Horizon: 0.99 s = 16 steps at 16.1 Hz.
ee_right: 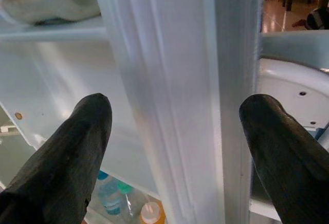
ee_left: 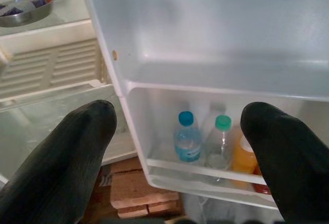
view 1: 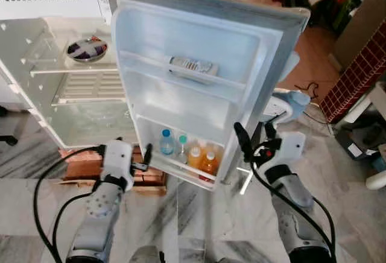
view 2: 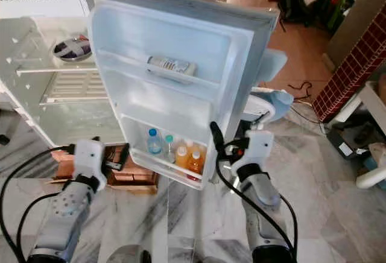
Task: Restocking fridge
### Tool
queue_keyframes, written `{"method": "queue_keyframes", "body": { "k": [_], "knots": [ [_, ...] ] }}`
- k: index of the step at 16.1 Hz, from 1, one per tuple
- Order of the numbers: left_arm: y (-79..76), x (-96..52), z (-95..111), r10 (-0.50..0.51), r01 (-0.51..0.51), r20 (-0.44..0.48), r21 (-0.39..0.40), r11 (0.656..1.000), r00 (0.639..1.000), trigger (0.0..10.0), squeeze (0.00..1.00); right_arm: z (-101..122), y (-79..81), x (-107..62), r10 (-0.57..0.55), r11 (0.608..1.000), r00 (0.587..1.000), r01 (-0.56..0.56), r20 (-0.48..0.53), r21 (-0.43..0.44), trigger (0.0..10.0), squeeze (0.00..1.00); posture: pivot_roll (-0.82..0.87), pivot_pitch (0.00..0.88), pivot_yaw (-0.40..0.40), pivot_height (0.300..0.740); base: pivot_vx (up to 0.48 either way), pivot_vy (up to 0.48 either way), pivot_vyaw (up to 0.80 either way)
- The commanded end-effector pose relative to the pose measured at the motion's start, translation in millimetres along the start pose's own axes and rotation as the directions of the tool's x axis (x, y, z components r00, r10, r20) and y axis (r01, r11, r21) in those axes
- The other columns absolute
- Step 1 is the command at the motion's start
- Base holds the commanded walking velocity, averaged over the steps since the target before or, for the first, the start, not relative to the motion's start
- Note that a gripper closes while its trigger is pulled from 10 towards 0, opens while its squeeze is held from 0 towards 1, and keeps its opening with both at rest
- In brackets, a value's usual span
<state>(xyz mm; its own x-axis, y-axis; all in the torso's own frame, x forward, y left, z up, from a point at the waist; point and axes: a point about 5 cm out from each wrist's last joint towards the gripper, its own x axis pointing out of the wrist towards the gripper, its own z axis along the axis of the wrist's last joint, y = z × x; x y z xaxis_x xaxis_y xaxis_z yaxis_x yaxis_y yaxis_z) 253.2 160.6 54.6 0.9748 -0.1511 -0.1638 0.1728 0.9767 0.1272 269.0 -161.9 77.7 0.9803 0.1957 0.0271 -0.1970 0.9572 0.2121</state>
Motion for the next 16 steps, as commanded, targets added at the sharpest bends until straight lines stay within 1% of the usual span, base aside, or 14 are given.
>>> {"method": "queue_keyframes", "body": {
  "k": [1, 2, 4, 5, 10, 11, 12, 13, 14, 15, 16],
  "knots": [
    [3.7, -4.2, -2, 0.014, -0.014, -0.009, 0.016, 1.0, 1.0, 10.0, 0.0, -3, 1.7, -1.4, 0.023, 1.0, 1.0, -0.023, -0.015, 0.004, 10.0, 0.0, 0.12, 0.032, -0.028, 0.74, 0.0, 0.0, 0.0],
    [3.9, -5.3, -3, 0.013, -0.013, -0.008, 0.024, 1.0, 1.0, 10.0, 0.0, -3, 1.7, -2.0, 0.029, 1.0, 0.999, -0.029, -0.015, -0.001, 10.0, 0.0, 0.12, 0.036, -0.029, 0.74, 0.0, 0.0, 0.0],
    [5.0, -7.0, -5, 0.015, -0.015, -0.016, 0.03, 0.999, 1.0, 10.0, 0.0, -3, 0.3, -2.1, 0.026, 1.0, 1.0, -0.026, -0.011, 0.001, 10.0, 0.0, 0.12, 0.037, -0.03, 0.74, 0.0, 0.0, 0.76],
    [5.2, -6.9, -6, 0.017, -0.016, -0.017, 0.027, 1.0, 1.0, 10.0, 0.0, -2, 0.2, -1.5, 0.027, 1.0, 1.0, -0.027, -0.009, -0.002, 10.0, 0.0, 0.12, 0.037, -0.03, 0.74, 0.0, -0.315, 0.79],
    [4.4, -6.5, -6, 0.015, -0.015, -0.018, 0.023, 1.0, 1.0, 10.0, 0.0, -2, -0.2, -1.0, 0.033, 0.999, 0.999, -0.033, -0.01, 0.007, 10.0, 0.0, 0.12, 0.039, -0.031, 0.74, 0.0, -0.431, 0.0],
    [3.7, -6.2, -6, 0.012, -0.011, -0.021, 0.029, 1.0, 1.0, 10.0, 0.0, -3, 0.7, -1.6, 0.048, 0.999, 0.999, -0.048, -0.016, 0.016, 10.0, 0.0, 0.12, 0.039, -0.031, 0.74, 0.0, -0.461, 0.0],
    [3.5, -6.2, -6, 0.011, -0.011, -0.021, 0.025, 1.0, 1.0, 10.0, 0.0, -6, 4.1, -3.1, 0.087, 0.996, 0.996, -0.086, -0.034, 0.03, 10.0, 0.0, 0.12, 0.039, -0.031, 0.74, 0.0, -0.465, 0.0],
    [3.4, -6.3, -7, 0.01, -0.01, -0.023, 0.025, 1.0, 1.0, 10.0, 0.0, -9, 11.3, -5.6, 0.16, 0.985, 0.986, -0.156, -0.054, 0.076, 10.0, 0.0, 0.12, 0.039, -0.031, 0.74, 0.0, -0.465, 0.0],
    [3.1, -6.9, -8, 0.011, -0.01, -0.029, 0.023, 1.0, 1.0, 10.0, 0.0, -12, 24.5, -11.4, 0.303, 0.946, 0.95, -0.289, -0.08, 0.146, 10.0, 0.0, 0.12, 0.042, -0.029, 0.74, 0.0, -0.461, 0.0],
    [2.7, -7.9, -9, 0.012, -0.011, -0.034, 0.026, 1.0, 0.999, 10.0, 0.0, -14, 29.5, -15.3, 0.37, 0.921, 0.923, -0.351, -0.1, 0.171, 10.0, 0.0, 0.12, 0.042, -0.031, 0.74, 0.0, -0.431, 0.0],
    [2.4, -9.0, -10, 0.016, -0.015, -0.038, 0.024, 1.0, 0.999, 10.0, 0.0, -16, 30.2, -17.4, 0.403, 0.911, 0.907, -0.385, -0.123, 0.145, 10.0, 0.0, 0.12, 0.044, -0.033, 0.74, 0.0, 0.0, 0.0]
  ]
}}
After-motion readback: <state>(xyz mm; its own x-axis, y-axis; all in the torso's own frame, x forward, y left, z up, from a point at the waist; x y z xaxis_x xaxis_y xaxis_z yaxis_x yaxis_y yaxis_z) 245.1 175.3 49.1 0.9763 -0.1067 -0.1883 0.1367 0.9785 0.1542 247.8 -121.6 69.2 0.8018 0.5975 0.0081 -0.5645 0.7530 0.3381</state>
